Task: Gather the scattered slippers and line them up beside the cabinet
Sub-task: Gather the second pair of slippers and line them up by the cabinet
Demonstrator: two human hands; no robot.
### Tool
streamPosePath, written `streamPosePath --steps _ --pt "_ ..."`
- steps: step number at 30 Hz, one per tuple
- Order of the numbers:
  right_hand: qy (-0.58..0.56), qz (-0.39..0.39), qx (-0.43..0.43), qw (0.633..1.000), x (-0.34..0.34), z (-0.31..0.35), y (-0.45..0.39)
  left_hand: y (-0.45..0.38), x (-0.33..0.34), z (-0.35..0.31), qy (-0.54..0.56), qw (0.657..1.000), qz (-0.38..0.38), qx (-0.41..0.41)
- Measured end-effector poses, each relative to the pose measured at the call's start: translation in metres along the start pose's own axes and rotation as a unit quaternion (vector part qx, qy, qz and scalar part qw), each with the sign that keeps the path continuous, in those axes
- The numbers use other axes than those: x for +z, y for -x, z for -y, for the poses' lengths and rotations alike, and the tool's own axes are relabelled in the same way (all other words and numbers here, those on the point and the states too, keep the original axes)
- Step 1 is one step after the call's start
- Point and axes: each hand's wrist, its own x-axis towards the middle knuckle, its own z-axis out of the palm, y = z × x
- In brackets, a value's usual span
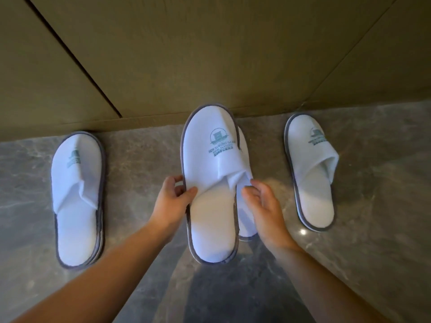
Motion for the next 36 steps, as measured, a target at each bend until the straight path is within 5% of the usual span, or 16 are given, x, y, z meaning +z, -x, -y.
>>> streamPosePath --steps 2,8,12,16,24,30,36 --pt "-0.060 0.022 0.028 0.998 -0.006 0.006 0.004 0.001 0.025 -0.003 -0.014 1.000 0.024 0.009" --pt "-0.033 -0.182 -0.024 0.982 -0.079 -0.001 0.015 0.009 0.093 -0.004 -0.179 0.973 0.112 0.095" --pt "-0.020 -0.329 -0.013 0.944 -0.143 -0.024 0.022 0.007 0.101 0.017 -0.434 0.886 0.067 0.151" --pt "-0.038 -0.395 0.050 0.916 -0.184 -0.060 0.017 0.008 0.101 0.046 -0.547 0.826 0.051 0.129" --pt "0.099 -0.395 0.096 0.908 -0.213 -0.076 -0.018 0.006 0.102 0.063 -0.644 0.748 0.096 0.131" --pt "0.270 -0.384 -0.076 0.880 -0.178 -0.051 -0.009 0.003 0.104 0.062 -0.684 0.700 0.121 0.164" --pt "0.377 -0.172 -0.079 0.907 -0.133 -0.048 -0.034 0.000 0.103 0.060 -0.699 0.679 0.145 0.171"
